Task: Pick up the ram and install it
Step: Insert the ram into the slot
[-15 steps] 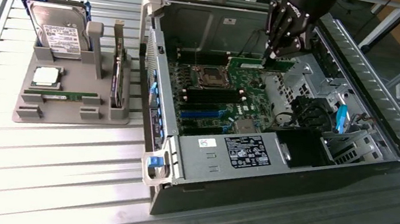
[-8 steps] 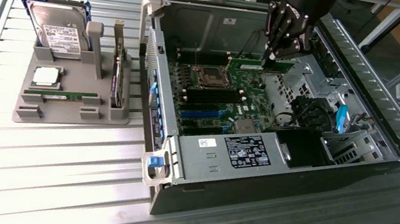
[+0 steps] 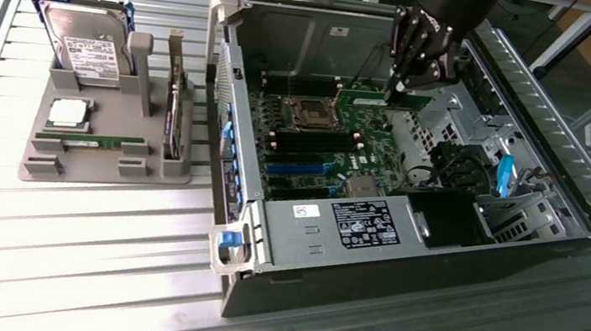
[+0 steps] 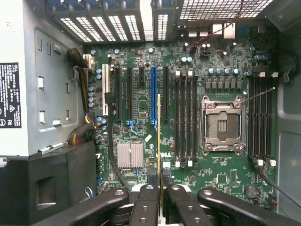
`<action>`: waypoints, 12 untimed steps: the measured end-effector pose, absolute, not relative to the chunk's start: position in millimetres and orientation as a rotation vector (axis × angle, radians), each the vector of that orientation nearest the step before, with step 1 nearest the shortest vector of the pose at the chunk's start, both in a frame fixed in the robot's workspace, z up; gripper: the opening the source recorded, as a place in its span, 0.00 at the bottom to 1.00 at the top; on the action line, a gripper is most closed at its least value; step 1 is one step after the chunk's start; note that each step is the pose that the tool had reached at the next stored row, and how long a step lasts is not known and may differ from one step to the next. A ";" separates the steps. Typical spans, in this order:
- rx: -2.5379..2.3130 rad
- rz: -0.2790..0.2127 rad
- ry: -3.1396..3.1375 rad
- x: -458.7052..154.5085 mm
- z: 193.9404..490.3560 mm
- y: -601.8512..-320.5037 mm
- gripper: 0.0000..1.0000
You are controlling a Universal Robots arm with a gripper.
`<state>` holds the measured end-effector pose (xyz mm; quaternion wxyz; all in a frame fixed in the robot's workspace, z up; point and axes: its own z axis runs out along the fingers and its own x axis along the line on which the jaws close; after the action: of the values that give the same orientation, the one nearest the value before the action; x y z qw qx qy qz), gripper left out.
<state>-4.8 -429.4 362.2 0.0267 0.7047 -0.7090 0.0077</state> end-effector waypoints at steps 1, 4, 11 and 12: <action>2.177 0.024 -2.190 -4.8 361.4 -429.4 0.12; 2.177 0.024 -2.190 -4.8 360.1 -429.4 0.12; 2.177 0.024 -2.190 -4.8 356.7 -427.2 0.12; 2.177 0.024 -2.190 -4.8 355.8 -426.1 0.12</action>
<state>-4.8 -426.1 355.8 0.0267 0.7047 -0.7090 0.0077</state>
